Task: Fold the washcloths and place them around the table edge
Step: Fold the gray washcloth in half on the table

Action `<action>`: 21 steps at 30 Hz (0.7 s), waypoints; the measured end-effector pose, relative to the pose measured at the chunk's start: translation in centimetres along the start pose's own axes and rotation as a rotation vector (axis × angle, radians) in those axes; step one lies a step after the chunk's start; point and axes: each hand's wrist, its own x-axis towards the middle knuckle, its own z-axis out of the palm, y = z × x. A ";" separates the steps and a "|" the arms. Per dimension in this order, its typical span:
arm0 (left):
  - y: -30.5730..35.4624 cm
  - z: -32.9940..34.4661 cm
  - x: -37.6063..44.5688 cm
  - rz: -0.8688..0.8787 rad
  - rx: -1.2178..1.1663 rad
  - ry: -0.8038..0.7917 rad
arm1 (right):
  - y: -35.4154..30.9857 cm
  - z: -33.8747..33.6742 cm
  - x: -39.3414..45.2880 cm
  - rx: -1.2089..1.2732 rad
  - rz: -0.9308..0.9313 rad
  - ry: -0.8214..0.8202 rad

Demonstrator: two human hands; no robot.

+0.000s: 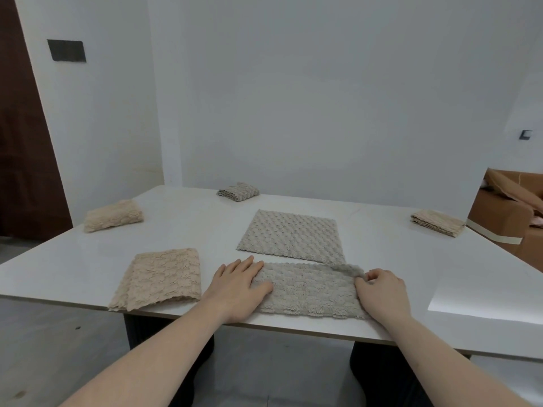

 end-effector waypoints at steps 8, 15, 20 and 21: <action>0.0 -0.1 0.0 0.014 0.039 -0.019 | -0.1 -0.1 1.1 -0.163 0.016 -0.146; 0.0 -0.4 -0.4 0.042 -0.023 0.034 | -1.7 -2.0 1.1 -0.106 0.058 -0.181; -0.2 -0.1 -0.4 0.085 -0.009 0.043 | -3.7 -4.3 0.2 0.041 0.038 -0.128; -0.3 0.0 -0.3 0.087 0.007 0.027 | -4.1 -4.6 0.2 0.060 0.035 -0.114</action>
